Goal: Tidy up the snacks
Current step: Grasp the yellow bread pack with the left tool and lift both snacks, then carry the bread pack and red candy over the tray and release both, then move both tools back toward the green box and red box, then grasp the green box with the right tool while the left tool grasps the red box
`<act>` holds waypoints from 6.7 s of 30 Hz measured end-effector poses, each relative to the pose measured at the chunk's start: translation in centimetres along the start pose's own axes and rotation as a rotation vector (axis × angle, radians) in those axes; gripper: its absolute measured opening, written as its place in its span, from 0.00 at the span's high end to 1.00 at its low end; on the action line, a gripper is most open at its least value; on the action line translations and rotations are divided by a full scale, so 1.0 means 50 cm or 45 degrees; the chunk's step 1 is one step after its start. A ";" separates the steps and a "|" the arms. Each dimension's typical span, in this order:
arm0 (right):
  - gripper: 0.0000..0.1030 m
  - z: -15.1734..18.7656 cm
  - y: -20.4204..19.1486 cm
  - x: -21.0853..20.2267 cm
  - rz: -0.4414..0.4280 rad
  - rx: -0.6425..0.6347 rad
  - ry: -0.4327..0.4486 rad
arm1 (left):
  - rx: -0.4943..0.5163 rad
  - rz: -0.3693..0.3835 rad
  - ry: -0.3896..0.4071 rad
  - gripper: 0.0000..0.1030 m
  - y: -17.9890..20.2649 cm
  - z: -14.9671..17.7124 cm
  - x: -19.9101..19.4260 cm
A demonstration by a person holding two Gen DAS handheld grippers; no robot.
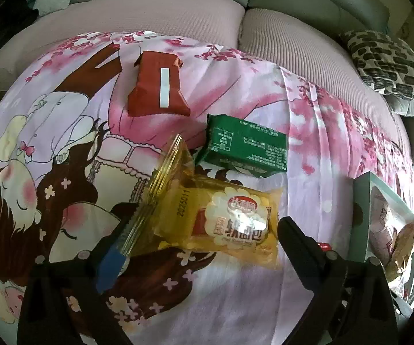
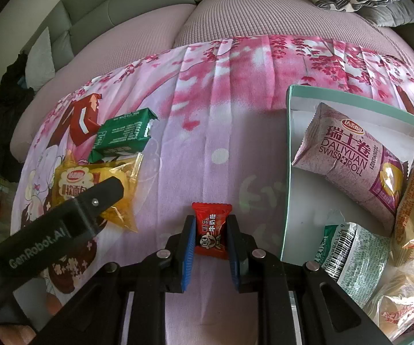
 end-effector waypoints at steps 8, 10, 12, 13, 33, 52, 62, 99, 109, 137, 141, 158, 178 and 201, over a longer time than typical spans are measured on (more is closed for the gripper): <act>0.79 0.000 0.001 -0.002 -0.020 0.017 0.005 | -0.066 0.062 0.001 0.21 -0.010 -0.002 -0.013; 0.78 0.000 0.003 -0.004 -0.032 0.029 0.008 | -0.076 0.088 0.002 0.28 -0.008 -0.004 -0.015; 0.79 -0.001 0.006 -0.008 -0.039 0.037 0.012 | -0.069 0.079 0.007 0.29 -0.006 -0.004 -0.018; 0.79 -0.002 0.008 -0.011 -0.040 0.042 0.016 | -0.069 0.081 0.007 0.29 -0.006 -0.003 -0.019; 0.79 -0.015 0.036 -0.146 -0.093 0.089 0.193 | -0.070 0.153 0.149 0.30 0.007 -0.020 -0.135; 0.79 0.018 0.341 -0.327 0.191 0.479 0.408 | 0.333 0.423 0.204 0.30 0.287 0.035 -0.229; 0.79 0.056 0.459 -0.351 0.225 0.643 0.410 | 0.637 0.447 0.113 0.30 0.463 0.138 -0.196; 0.77 0.070 0.482 -0.286 0.199 0.690 0.300 | 0.680 0.311 0.158 0.08 0.471 0.145 -0.178; 0.71 0.064 0.473 -0.277 0.196 0.666 0.272 | 0.460 0.264 0.155 0.08 0.376 0.091 -0.166; 0.00 0.013 0.331 -0.277 0.241 0.355 0.327 | -0.124 -0.093 0.239 0.00 0.048 0.003 -0.157; 0.00 0.004 0.289 -0.278 0.227 0.294 0.347 | -0.143 -0.138 0.252 0.00 0.018 -0.002 -0.167; 0.00 -0.003 0.016 -0.219 -0.008 -0.024 0.329 | -0.216 -0.325 0.278 0.00 -0.136 -0.008 -0.210; 0.00 -0.020 -0.118 -0.099 -0.065 -0.144 0.238 | -0.287 -0.254 0.176 0.00 -0.231 -0.009 -0.155; 0.00 -0.123 -0.219 0.107 0.092 -0.236 0.193 | -0.095 -0.020 0.134 0.00 -0.224 -0.155 -0.019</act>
Point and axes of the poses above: each gripper's, at about its wrist camera, not at the fingertips, and x roughly the way its jaws point, y to its right, z to its underside, the point moved 3 cm from there along x, roughly the way its jaws point
